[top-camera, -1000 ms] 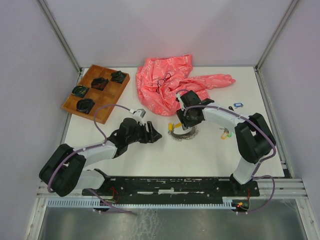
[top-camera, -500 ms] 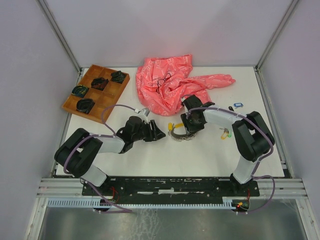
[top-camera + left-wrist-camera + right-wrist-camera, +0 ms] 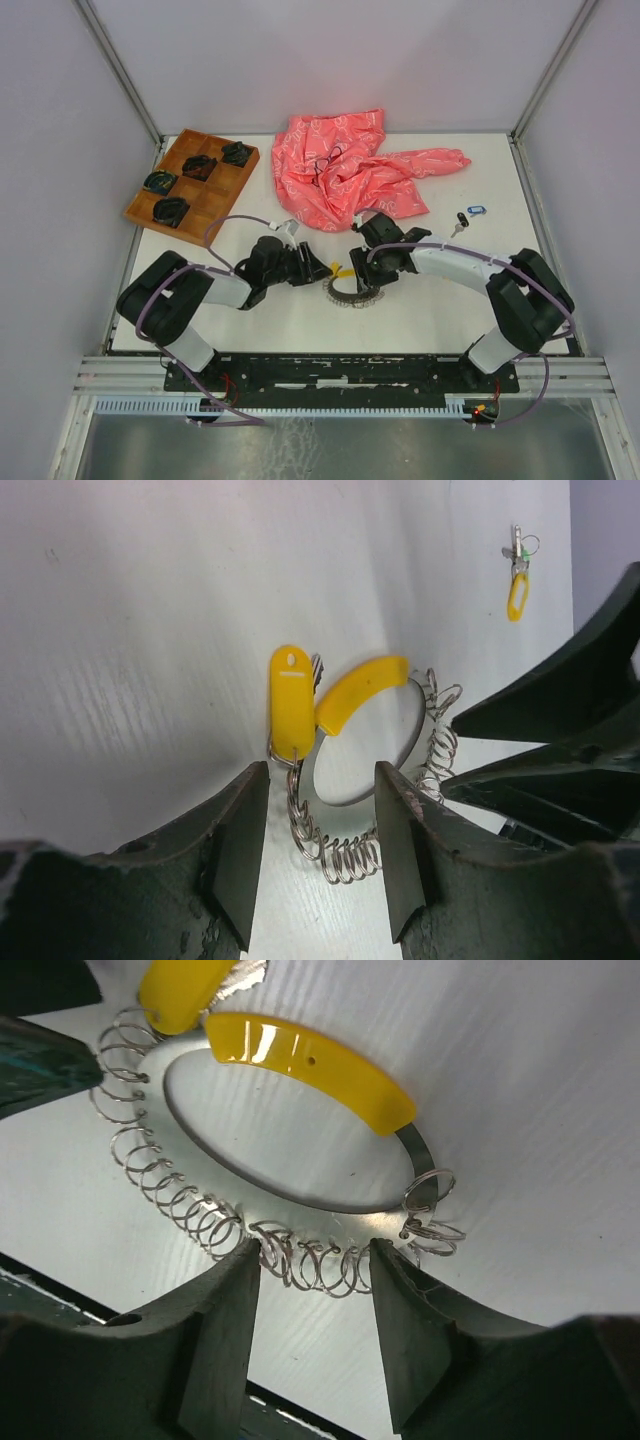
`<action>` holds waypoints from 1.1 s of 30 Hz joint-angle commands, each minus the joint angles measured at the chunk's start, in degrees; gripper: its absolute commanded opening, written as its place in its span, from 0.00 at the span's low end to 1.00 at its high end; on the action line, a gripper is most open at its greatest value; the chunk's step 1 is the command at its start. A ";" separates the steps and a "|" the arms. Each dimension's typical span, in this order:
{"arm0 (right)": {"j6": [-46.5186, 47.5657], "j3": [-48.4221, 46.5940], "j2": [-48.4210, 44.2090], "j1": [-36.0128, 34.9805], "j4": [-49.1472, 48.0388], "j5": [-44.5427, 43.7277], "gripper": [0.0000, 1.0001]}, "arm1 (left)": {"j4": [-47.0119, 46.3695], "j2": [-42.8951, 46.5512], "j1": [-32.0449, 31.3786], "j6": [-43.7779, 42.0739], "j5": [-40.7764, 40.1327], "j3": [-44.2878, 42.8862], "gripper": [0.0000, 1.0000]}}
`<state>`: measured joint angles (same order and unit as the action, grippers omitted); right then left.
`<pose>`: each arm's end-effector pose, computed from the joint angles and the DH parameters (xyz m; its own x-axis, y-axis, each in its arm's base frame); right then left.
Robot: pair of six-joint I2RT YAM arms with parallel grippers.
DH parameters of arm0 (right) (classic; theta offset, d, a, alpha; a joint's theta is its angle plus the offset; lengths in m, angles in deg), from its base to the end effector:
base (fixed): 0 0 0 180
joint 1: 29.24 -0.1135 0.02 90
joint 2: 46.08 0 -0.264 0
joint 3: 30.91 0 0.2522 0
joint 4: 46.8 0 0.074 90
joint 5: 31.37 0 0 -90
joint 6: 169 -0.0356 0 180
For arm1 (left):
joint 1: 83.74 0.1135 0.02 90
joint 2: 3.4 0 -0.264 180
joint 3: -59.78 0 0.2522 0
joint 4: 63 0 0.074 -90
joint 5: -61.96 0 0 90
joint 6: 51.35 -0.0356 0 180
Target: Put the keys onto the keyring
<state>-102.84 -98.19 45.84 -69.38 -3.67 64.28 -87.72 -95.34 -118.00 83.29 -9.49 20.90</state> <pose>0.2267 0.1957 0.1709 -0.9181 -0.2480 -0.3092 -0.3268 0.9151 0.2363 0.2212 -0.1644 0.1246 -0.8168 -0.2497 -0.5201 0.2687 0.6331 -0.7259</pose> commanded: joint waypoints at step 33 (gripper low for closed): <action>2.53 5.54 -17.04 -0.14 -9.23 -2.35 0.60 | -3.02 0.37 -3.44 4.59 -3.15 3.24 0.09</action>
<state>-101.40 -92.73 31.86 -69.62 -10.14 61.64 -90.35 -95.40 -121.15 89.17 -11.24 26.21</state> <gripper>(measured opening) 0.598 0.175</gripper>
